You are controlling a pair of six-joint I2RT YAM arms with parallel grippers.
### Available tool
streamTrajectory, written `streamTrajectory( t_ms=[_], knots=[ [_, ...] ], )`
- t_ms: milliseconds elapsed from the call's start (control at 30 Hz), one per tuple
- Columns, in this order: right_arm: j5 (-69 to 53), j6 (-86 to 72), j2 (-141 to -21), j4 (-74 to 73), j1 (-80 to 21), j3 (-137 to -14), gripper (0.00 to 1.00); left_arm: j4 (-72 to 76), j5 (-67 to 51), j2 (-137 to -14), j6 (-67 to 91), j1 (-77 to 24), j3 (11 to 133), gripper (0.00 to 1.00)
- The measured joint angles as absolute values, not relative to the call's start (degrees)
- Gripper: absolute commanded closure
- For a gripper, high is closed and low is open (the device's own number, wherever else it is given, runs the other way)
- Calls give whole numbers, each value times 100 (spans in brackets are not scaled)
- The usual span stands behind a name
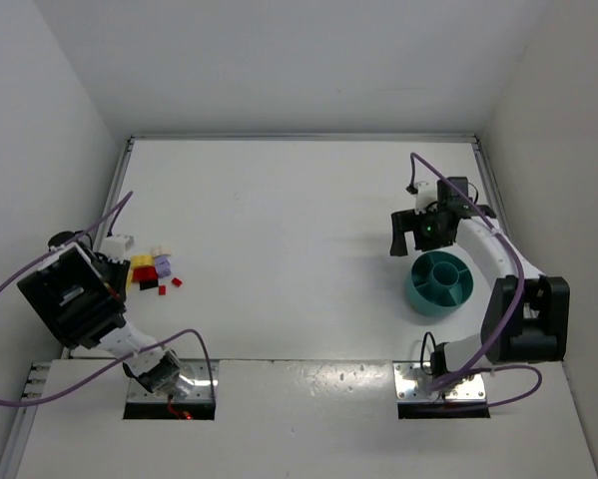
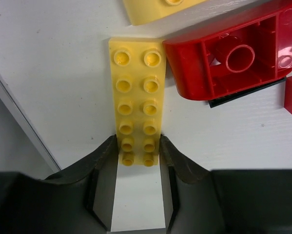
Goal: Sort the legos into containers by color
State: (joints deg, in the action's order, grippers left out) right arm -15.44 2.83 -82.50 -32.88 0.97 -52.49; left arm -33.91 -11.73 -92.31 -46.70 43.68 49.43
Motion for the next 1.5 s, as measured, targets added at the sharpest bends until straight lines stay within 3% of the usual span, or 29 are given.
streamTrajectory(
  t_ms=[200, 500, 733, 900, 1300, 1500],
  knots=[
    [-1835, 320, -7985, -3623, 97, -5675, 5, -3905, -1634, -8766, -4869, 4412, 5041, 85],
    [-2821, 250, -7776, -3977, 97, -6818, 9, -5695, -3291, -7334, -5358, 4130, 7109, 82],
    [-3986, -539, -8383, -3889, 49, -7693, 13, -6399, -3798, -6075, -4954, 2349, 7142, 81],
    [-4574, -1151, -8750, -3723, -217, -8228, 21, -6429, -3885, -5822, -4252, 1236, 7142, 82],
    [-5004, -2143, -8818, -3059, -908, -8226, 32, -5430, -2932, -6753, -1966, -2021, 7439, 86],
    [-4989, -2410, -8799, -2877, -1074, -7922, 32, -5033, -2427, -7439, -1288, -2582, 7870, 89]
  ],
)
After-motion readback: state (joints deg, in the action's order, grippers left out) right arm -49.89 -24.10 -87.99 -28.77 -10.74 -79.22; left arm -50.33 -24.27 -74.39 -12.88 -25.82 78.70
